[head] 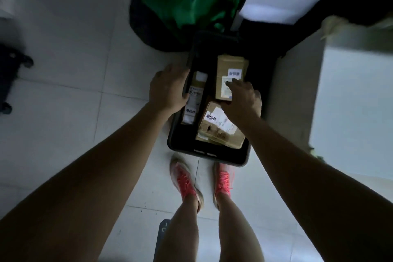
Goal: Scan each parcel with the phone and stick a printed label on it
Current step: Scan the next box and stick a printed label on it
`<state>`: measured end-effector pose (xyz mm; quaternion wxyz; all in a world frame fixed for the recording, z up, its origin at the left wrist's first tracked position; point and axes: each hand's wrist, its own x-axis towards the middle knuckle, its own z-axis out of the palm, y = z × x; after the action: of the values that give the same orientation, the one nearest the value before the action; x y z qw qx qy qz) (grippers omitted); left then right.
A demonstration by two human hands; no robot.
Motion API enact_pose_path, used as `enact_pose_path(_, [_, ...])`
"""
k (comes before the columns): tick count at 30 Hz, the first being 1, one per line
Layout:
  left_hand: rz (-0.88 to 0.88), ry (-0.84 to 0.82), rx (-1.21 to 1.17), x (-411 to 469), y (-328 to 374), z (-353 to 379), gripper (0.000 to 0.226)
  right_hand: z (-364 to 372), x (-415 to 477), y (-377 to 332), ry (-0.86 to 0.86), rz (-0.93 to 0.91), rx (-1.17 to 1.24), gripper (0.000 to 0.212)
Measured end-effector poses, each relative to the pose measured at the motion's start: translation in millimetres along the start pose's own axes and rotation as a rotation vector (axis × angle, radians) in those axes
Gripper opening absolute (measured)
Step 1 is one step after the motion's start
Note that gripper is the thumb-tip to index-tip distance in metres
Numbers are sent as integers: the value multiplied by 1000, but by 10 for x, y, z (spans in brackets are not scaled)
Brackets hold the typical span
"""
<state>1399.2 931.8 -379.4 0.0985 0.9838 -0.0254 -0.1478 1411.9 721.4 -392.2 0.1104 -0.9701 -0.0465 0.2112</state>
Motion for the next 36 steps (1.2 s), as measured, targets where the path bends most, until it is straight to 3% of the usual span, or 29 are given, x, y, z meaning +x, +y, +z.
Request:
enact_pose_path(9, [100, 175, 227, -740, 1169, -2018, 76, -2220, -1237, 6, 135, 11, -42, 49])
enact_pose_path(13, [157, 229, 228, -1216, 1710, -2696, 69, -2965, -2092, 198, 244, 83, -42, 39])
enact_pose_path(18, [268, 246, 240, -1774, 2503, -3273, 69, -3636, -3156, 635, 373, 205, -34, 46])
enact_pose_path(23, [388, 287, 278, -2272, 3414, -3545, 62, -4052, -4063, 1295, 458, 331, 4, 44])
enact_pose_path(26, [446, 286, 315, -2484, 4063, -3551, 62, -4192, -4508, 1822, 472, 404, 69, 54])
enact_pose_path(30, [493, 279, 324, -2671, 5025, -3350, 59, -4254, -4936, 2713, 464, 475, 120, 47])
enact_pose_path(36, [470, 234, 353, -2832, 6482, -2870, 55, -4366, -5386, 4134, 432, 475, 130, 56])
